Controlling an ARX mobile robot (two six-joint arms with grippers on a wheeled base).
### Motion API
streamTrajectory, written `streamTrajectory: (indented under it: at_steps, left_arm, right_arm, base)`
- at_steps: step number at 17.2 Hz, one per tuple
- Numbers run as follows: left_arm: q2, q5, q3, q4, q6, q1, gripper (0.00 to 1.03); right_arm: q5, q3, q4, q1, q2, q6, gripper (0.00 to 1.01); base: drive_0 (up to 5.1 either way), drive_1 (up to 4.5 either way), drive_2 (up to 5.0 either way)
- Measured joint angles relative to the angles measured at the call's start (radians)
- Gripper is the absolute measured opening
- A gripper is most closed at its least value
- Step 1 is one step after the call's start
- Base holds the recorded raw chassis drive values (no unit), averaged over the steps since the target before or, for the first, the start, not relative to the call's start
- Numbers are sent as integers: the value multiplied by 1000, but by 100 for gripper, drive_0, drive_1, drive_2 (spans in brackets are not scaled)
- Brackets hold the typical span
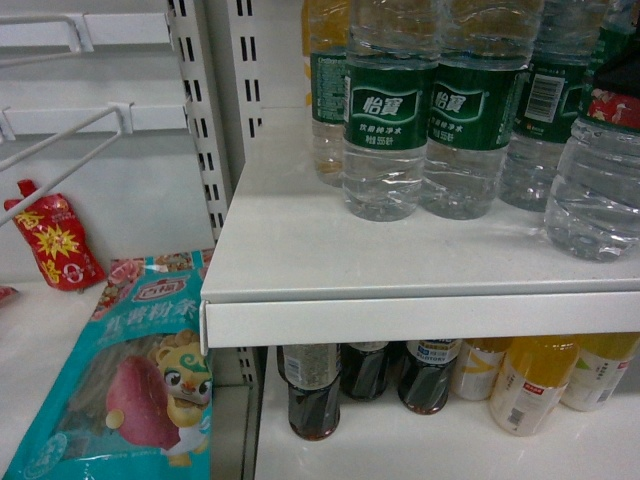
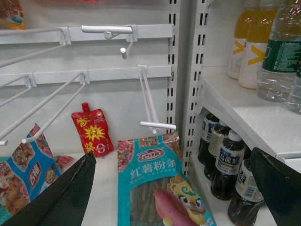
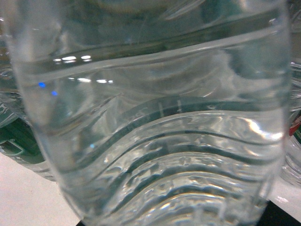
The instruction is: Move water from second to third shelf
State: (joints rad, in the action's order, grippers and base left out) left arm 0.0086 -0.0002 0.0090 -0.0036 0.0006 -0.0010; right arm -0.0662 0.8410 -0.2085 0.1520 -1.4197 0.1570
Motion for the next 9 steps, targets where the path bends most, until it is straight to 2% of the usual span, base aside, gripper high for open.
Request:
streamTrajectory:
  at_steps: [4,5,9]
  left_arm:
    - [0,0,0,0,0,0,98]
    - [0,0,0,0,0,0,98]
    - [0,0,0,0,0,0,98]
  right_arm:
    - [14,7,15,6,-2,-2,42]
    - [14,7,14,5,-2,-2,57]
    - [14,14,-8,5,-1,-2,100]
  base:
    - [0,0,0]
    - [0,0,0]
    - [0,0,0]
